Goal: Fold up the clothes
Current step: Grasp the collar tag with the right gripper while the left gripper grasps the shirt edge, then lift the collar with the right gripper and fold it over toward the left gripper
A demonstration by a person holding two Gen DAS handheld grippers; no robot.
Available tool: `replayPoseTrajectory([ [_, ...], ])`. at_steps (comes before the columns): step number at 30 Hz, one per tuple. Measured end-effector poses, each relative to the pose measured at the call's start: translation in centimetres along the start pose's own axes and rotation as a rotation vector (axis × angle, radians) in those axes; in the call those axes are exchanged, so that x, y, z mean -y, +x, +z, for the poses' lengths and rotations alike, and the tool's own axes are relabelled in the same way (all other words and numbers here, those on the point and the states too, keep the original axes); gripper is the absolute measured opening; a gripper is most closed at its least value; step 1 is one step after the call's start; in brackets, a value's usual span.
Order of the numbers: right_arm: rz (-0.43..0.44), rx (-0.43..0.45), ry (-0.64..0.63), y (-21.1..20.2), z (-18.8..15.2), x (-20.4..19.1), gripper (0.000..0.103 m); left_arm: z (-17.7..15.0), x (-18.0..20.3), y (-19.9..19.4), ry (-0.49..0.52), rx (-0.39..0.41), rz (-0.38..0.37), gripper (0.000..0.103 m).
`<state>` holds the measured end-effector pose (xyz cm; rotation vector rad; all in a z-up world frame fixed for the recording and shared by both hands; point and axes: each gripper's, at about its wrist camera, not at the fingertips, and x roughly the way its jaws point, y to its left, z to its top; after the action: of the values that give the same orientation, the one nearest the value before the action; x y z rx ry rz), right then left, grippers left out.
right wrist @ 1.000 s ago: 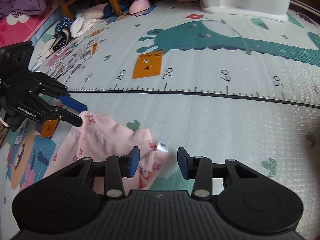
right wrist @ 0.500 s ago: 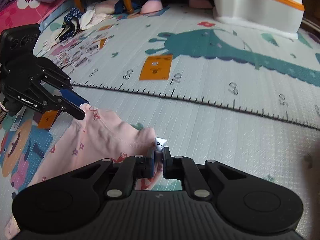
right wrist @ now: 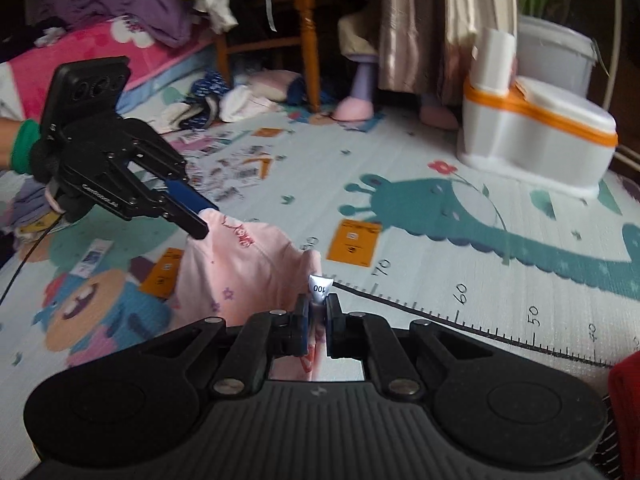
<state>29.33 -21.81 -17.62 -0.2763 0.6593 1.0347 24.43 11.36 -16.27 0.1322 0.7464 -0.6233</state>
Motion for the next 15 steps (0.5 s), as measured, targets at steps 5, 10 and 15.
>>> replayPoseTrajectory([
  [5, 0.042, -0.020, -0.052, -3.6, -1.5, -3.7, 0.010, -1.2, 4.0, -3.4, 0.064, 0.022, 0.003, 0.016],
  [10, 0.069, -0.056, -0.086, -6.4, -3.0, -7.1, 0.010, -2.8, 8.4, -5.5, 0.145, 0.034, 0.000, 0.016],
  [15, 0.083, -0.102, -0.156, -8.0, -5.0, -9.7, 0.010, -5.2, 12.7, -6.6, 0.271, 0.028, 0.025, 0.016],
])
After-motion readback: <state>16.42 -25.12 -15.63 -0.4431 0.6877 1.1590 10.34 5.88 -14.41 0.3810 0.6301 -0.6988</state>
